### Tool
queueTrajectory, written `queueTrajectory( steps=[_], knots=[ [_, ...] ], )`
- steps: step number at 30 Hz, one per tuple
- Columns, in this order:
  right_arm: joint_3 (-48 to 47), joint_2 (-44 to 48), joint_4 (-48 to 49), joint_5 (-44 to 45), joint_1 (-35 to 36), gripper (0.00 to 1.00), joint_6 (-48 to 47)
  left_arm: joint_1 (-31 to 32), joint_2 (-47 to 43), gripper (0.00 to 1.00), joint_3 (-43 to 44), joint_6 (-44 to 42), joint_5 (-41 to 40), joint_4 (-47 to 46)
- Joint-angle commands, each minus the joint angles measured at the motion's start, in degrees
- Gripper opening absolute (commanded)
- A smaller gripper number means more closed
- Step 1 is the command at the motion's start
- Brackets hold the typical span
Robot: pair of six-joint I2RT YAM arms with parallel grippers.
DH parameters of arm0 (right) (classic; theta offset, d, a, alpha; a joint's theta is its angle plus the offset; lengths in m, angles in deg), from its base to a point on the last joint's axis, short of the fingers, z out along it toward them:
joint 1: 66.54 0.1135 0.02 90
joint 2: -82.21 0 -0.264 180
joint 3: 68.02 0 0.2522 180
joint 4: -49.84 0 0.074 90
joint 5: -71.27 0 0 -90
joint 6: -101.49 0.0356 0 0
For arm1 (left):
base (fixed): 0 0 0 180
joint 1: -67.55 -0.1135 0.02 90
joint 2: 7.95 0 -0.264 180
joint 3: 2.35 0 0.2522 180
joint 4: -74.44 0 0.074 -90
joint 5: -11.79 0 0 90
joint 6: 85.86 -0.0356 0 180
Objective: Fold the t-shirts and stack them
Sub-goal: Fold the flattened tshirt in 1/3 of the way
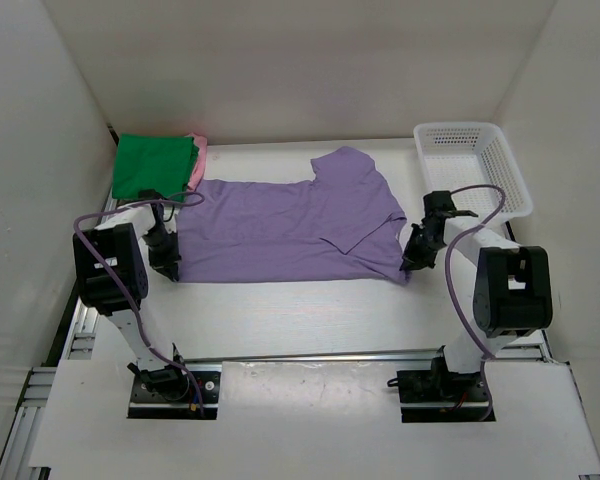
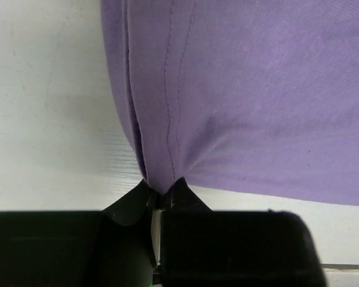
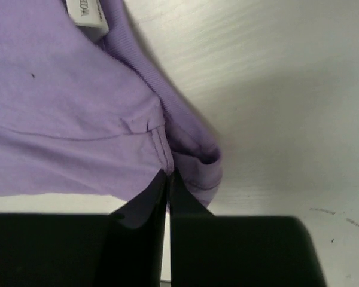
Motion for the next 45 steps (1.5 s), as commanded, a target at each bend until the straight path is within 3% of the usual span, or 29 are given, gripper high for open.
queueTrajectory(
  steps=[1,5,9,13,16,22,27,31,35,43,45],
  knots=[
    [-4.2,1.5,-2.4,-0.3,-2.2,0.00,-0.8,-0.9,1.3,0.10,0.3,-0.3,-2.5,-2.8],
    [-9.8,3.8,-6.4,2.3,-2.8,0.00,-0.3,-0.9,-0.1,0.10,-0.8,-0.3,-6.5,-3.9],
    [-17.2,-4.0,-9.0,-0.7,-2.8,0.00,-1.2,-0.9,-0.1,0.10,-0.8,-0.3,-7.1,-3.9],
    [-18.6,-9.6,-10.1,1.0,-2.8,0.11,-1.7,-0.9,-0.6,0.10,-1.3,-0.3,-7.6,-3.9],
    [-17.2,-10.7,-10.1,4.5,-2.8,0.21,-1.7,-0.9,-0.6,0.10,-1.8,-0.3,-7.6,-3.9],
    [-13.6,-8.6,-11.3,6.9,-2.8,0.52,0.1,-0.9,-1.1,0.10,-2.4,-0.3,-7.6,-3.3],
    [-5.9,-0.1,-8.3,3.0,-2.8,0.54,2.5,-0.9,-1.6,0.10,-2.4,-0.3,-7.1,-3.3],
    [-0.8,6.2,-5.0,0.4,1.1,0.59,3.2,-0.9,-1.6,0.10,-2.9,-0.3,-7.1,-3.3],
    [1.6,5.5,-5.0,1.7,2.7,0.65,7.0,-0.9,-1.6,0.10,-2.9,-0.3,-7.1,-3.3],
    [3.2,-2.9,1.1,5.4,3.2,0.65,11.6,-0.9,-2.8,0.10,-3.9,-0.3,-7.1,-3.3],
    [3.2,-4.2,1.9,5.4,3.2,0.42,12.2,-0.9,-3.6,0.10,-3.9,-0.3,-7.1,-3.3]
  ],
)
